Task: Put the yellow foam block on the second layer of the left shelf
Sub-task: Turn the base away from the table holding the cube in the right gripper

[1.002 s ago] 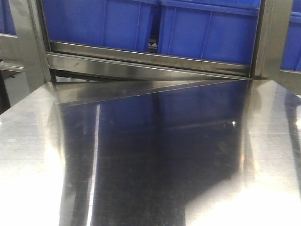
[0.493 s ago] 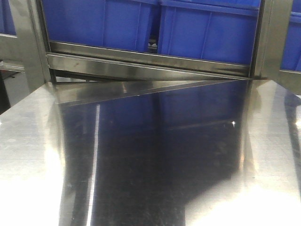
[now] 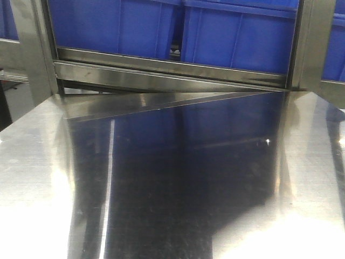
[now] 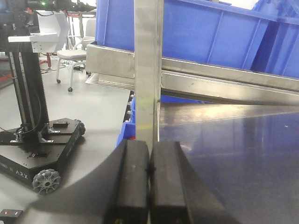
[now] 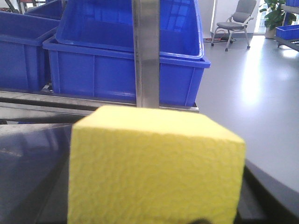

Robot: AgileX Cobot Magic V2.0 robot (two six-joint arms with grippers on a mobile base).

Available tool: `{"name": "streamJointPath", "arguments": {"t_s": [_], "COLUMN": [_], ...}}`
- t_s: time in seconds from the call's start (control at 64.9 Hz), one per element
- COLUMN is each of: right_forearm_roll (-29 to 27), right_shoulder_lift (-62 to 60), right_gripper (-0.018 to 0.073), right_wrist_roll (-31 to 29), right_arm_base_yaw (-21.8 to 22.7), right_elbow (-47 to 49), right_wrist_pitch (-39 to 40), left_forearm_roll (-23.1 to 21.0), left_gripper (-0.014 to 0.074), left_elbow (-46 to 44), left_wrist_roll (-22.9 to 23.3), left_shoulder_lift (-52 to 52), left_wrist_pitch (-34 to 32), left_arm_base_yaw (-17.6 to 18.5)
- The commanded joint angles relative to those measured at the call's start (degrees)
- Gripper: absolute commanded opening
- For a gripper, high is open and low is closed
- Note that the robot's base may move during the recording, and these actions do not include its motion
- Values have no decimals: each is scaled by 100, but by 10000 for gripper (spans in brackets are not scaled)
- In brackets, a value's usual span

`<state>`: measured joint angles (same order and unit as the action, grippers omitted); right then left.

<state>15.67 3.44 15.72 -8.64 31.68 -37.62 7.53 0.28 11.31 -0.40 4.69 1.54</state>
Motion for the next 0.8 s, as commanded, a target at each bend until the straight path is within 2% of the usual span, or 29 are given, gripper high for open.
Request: {"name": "streamJointPath", "arguments": {"t_s": [0.0,0.786], "right_forearm_roll": [160,160], "right_shoulder_lift": [98,98], "right_gripper": [183,183], "right_wrist_roll": [-63,-63], "right_arm_base_yaw": [34,34], "right_elbow": [152,152], "right_wrist_pitch": [462,462], "left_forearm_roll": [-13,-13], "left_gripper": [137,137], "left_elbow": [148,148], "left_wrist_roll": [22,22], "left_shoulder_lift": [46,46], "left_wrist_pitch": [-504,-504], "left_arm_base_yaw": [14,14]}}
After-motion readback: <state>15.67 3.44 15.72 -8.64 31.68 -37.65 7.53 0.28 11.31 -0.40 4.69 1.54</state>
